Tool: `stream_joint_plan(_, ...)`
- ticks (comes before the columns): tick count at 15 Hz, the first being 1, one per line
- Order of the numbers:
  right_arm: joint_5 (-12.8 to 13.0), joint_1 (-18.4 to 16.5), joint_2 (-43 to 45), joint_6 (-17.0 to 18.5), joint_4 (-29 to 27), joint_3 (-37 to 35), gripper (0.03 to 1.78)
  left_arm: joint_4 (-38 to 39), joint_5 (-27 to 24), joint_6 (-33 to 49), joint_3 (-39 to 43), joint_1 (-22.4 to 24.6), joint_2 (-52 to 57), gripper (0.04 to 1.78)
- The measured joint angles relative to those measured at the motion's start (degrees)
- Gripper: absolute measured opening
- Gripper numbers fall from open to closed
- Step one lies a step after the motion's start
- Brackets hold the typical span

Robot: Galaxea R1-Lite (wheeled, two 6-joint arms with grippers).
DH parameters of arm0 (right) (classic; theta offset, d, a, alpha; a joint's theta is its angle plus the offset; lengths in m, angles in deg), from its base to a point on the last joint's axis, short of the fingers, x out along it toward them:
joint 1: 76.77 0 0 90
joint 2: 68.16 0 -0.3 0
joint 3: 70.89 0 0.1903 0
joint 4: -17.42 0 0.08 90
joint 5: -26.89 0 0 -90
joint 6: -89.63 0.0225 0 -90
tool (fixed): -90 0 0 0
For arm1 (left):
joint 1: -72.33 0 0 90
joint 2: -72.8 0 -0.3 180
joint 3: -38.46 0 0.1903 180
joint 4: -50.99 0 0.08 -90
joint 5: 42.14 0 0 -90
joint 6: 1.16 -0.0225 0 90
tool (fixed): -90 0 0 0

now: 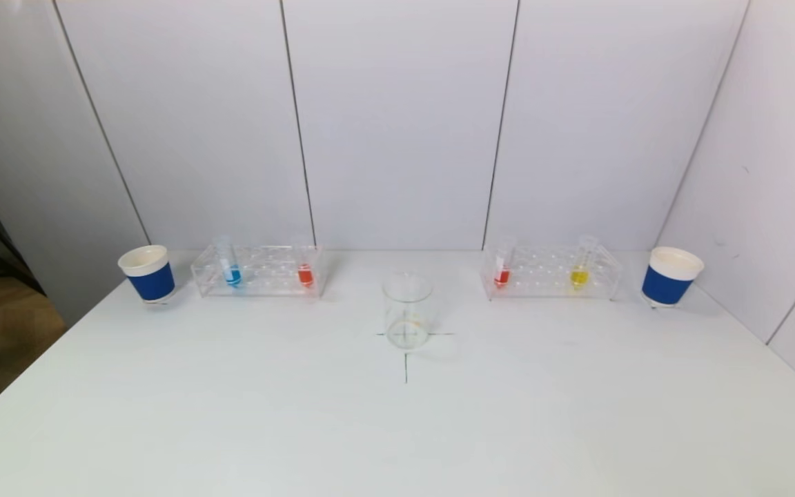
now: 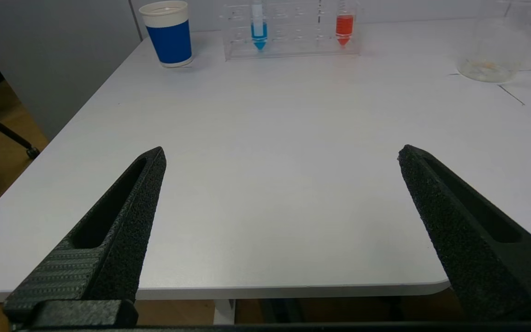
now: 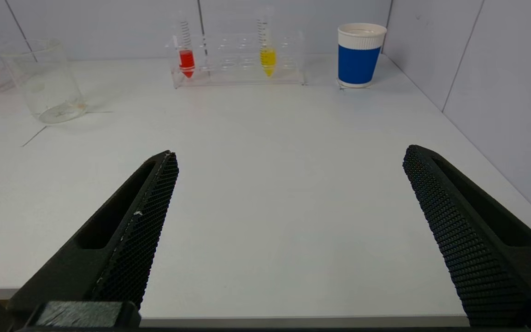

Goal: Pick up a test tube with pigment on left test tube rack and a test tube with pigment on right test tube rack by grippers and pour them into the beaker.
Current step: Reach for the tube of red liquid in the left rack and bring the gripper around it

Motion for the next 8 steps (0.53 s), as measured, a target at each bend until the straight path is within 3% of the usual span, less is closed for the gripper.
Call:
stream_joint_plan(3,0.0,0.0,0.0,0.0,0.0,0.0,1.77,-1.7,0.2,-0.5,-1.6,0.1,0.0,1.76)
stream_joint_plan(8,0.0,0.0,0.0,0.0,0.0,0.0,1.77,-7.6,0.0,-1.2,-17.4,0.1,-6.5,1.76)
